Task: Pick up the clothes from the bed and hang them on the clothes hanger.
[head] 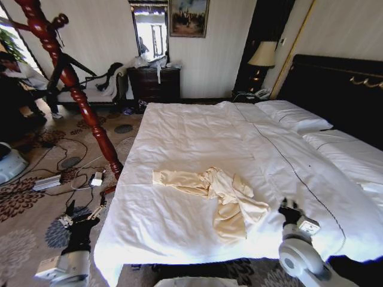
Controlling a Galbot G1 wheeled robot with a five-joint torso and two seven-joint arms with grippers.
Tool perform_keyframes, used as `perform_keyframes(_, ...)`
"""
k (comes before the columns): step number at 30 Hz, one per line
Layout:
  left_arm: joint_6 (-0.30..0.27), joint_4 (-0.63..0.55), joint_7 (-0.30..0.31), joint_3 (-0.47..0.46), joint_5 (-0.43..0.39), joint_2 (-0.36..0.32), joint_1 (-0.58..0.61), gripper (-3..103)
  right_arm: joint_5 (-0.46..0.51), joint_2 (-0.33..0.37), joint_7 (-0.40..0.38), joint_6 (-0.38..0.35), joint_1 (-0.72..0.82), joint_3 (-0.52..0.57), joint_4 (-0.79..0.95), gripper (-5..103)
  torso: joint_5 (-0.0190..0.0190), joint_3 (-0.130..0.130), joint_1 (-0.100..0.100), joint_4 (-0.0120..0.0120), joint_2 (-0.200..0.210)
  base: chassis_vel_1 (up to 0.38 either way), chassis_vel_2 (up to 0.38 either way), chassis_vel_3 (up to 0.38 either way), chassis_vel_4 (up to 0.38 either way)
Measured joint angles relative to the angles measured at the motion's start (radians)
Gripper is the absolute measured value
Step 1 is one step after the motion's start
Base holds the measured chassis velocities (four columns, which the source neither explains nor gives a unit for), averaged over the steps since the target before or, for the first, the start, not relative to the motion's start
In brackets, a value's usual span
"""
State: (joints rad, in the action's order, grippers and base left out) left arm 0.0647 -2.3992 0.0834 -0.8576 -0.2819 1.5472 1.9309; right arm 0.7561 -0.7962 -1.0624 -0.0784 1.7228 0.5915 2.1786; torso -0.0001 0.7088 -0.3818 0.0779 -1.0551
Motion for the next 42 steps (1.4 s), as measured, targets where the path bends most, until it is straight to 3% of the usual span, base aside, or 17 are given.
perform_keyframes(1, 0.000, 0.000, 0.000, 0.001, 0.002, 0.000, 0.000, 100, -0.007, 0.002, 0.000, -0.005, 0.004, 0.001, 0.012, 47, -0.0001, 0.000, 0.000, 0.0000, 0.000, 0.000, 0.000, 0.000, 0.000)
perform_keyframes(3, 0.000, 0.000, 0.000, 0.002, 0.004, 0.001, 0.000, 100, -0.005, 0.005, 0.024, 0.004, 0.007, 0.002, 0.022, 47, 0.0000, 0.000, 0.000, 0.0002, 0.000, 0.000, 0.000, 0.000, 0.000)
perform_keyframes(7, 0.000, 0.001, 0.000, 0.005, 0.013, 0.003, 0.001, 100, 0.088, 0.041, 0.394, 0.173, -0.028, -0.005, 0.041, 69, -0.0001, 0.000, 0.000, 0.0002, 0.000, 0.000, 0.000, 0.000, 0.000)
perform_keyframes(8, 0.000, 0.001, 0.000, 0.006, 0.016, 0.004, 0.001, 100, 0.107, 0.064, 0.539, 0.218, -0.060, -0.018, 0.013, 69, -0.0001, 0.000, 0.000, -0.0002, 0.000, 0.000, 0.000, 0.000, 0.000)
perform_keyframes(9, 0.000, 0.001, 0.000, 0.006, 0.016, 0.004, 0.001, 100, 0.107, 0.064, 0.539, 0.218, -0.060, -0.018, 0.013, 69, -0.0001, 0.000, 0.000, -0.0002, 0.000, 0.000, 0.000, 0.000, 0.000)
perform_keyframes(10, 0.000, 0.001, 0.000, 0.008, 0.020, 0.006, 0.002, 100, 0.115, 0.098, 0.706, 0.248, -0.107, -0.040, -0.038, 80, -0.0001, 0.000, 0.000, -0.0002, 0.000, 0.000, 0.000, 0.000, 0.000)
perform_keyframes(11, 0.000, 0.000, 0.000, 0.008, 0.022, 0.008, 0.002, 100, 0.107, 0.119, 0.806, 0.258, -0.149, -0.064, -0.082, 80, -0.0002, 0.000, 0.000, -0.0002, 0.000, 0.000, 0.000, 0.000, 0.000)
perform_keyframes(13, 0.000, -0.003, 0.000, 0.008, 0.025, 0.010, 0.005, 100, 0.046, 0.140, 0.933, 0.260, -0.236, -0.119, -0.178, 90, 0.0003, 0.000, 0.000, -0.0004, 0.000, 0.000, 0.000, 0.000, 0.000)
perform_keyframes(18, 0.000, -0.005, 0.000, 0.003, 0.025, 0.011, 0.009, 100, -0.057, 0.141, 1.006, 0.233, -0.348, -0.217, -0.276, 100, 0.0003, 0.000, 0.000, 0.0001, 0.000, 0.000, 0.000, 0.000, 0.000)
perform_keyframes(27, 0.000, 0.013, 0.000, 0.009, 0.034, 0.018, -0.002, 100, -0.143, 0.083, 0.987, 0.147, -0.482, -0.405, -0.324, 93, 0.0002, 0.000, 0.000, -0.0001, 0.000, 0.000, 0.000, 0.000, 0.000)
perform_keyframes(29, 0.000, 0.017, 0.000, 0.011, 0.036, 0.018, -0.005, 100, -0.141, 0.076, 0.966, 0.124, -0.492, -0.426, -0.324, 89, -0.0001, 0.000, 0.000, -0.0001, 0.000, 0.000, 0.000, 0.000, 0.000)
perform_keyframes(31, -0.002, 0.018, 0.000, 0.009, 0.035, 0.016, -0.008, 100, -0.140, 0.071, 0.951, 0.106, -0.493, -0.440, -0.319, 79, -0.0001, 0.000, 0.000, 0.0001, 0.000, 0.000, 0.000, 0.000, 0.000)
perform_keyframes(32, -0.002, 0.018, 0.000, 0.009, 0.035, 0.016, -0.008, 100, -0.140, 0.071, 0.951, 0.106, -0.493, -0.440, -0.319, 79, -0.0001, 0.000, 0.000, 0.0001, 0.000, 0.000, 0.000, 0.000, 0.000)
perform_keyframes(35, -0.003, 0.019, 0.000, 0.009, 0.035, 0.017, -0.009, 100, -0.177, 0.065, 0.946, 0.102, -0.492, -0.446, -0.335, 62, 0.0000, 0.000, 0.000, 0.0000, 0.000, 0.000, 0.000, 0.000, 0.000)
perform_keyframes(38, -0.003, 0.020, 0.000, 0.010, 0.035, 0.017, -0.010, 100, -0.191, 0.064, 0.945, 0.102, -0.487, -0.446, -0.341, 57, 0.0000, 0.000, 0.000, 0.0001, 0.000, 0.000, 0.000, 0.000, 0.000)
perform_keyframes(41, -0.003, 0.021, 0.000, 0.010, 0.035, 0.017, -0.012, 100, -0.196, 0.064, 0.939, 0.100, -0.484, -0.446, -0.346, 40, -0.0001, 0.000, 0.000, 0.0000, 0.000, 0.000, 0.000, 0.000, 0.000)
perform_keyframes(42, -0.003, 0.021, 0.000, 0.010, 0.035, 0.017, -0.012, 100, -0.196, 0.064, 0.939, 0.100, -0.484, -0.446, -0.346, 40, -0.0001, 0.000, 0.000, 0.0000, 0.000, 0.000, 0.000, 0.000, 0.000)
